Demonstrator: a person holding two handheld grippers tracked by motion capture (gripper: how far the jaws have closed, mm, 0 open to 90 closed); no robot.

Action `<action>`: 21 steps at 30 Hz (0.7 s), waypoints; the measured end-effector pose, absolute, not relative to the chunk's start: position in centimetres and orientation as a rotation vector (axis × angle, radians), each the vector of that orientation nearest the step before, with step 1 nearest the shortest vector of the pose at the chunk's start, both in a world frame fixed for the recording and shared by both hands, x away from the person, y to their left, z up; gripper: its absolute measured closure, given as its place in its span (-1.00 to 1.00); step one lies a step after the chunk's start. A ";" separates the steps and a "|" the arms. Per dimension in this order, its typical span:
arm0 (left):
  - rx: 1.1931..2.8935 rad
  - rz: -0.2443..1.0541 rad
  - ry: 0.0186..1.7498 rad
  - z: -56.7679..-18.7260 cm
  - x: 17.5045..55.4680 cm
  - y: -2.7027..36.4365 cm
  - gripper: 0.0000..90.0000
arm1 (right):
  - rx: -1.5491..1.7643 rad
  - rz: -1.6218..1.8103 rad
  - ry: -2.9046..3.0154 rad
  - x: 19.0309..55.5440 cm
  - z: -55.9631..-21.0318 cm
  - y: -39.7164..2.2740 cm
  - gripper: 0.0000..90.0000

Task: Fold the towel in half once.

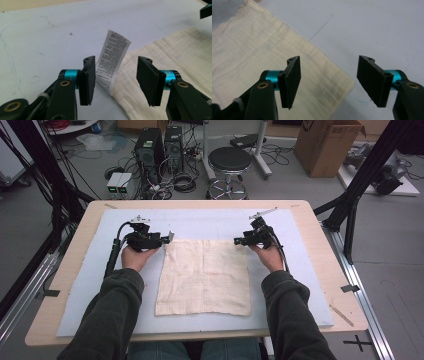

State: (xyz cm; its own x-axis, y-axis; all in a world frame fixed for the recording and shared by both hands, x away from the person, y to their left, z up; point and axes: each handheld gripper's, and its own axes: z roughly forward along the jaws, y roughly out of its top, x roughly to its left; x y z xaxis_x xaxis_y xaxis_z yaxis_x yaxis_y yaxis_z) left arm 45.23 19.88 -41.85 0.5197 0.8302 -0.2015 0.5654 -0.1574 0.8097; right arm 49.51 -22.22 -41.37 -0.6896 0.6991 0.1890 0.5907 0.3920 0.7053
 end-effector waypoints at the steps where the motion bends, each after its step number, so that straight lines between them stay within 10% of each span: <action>1: 1.849 0.363 1.166 -42.0 45.4 19.9 0.12 | 1.176 1.179 2.503 49.6 -41.6 -22.3 -0.18; 21: 1.835 0.283 1.280 -44.4 46.6 19.0 0.31 | 1.329 1.119 2.473 50.0 -43.5 -23.1 0.09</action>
State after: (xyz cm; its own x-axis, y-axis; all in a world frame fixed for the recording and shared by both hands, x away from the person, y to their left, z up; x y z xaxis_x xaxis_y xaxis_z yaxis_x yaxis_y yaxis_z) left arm 46.63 19.04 -44.39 0.4483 0.8511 -0.2732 0.6565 -0.1061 0.7468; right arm 49.95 -23.10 -43.51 -0.6077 0.7609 0.2275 0.6731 0.3414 0.6561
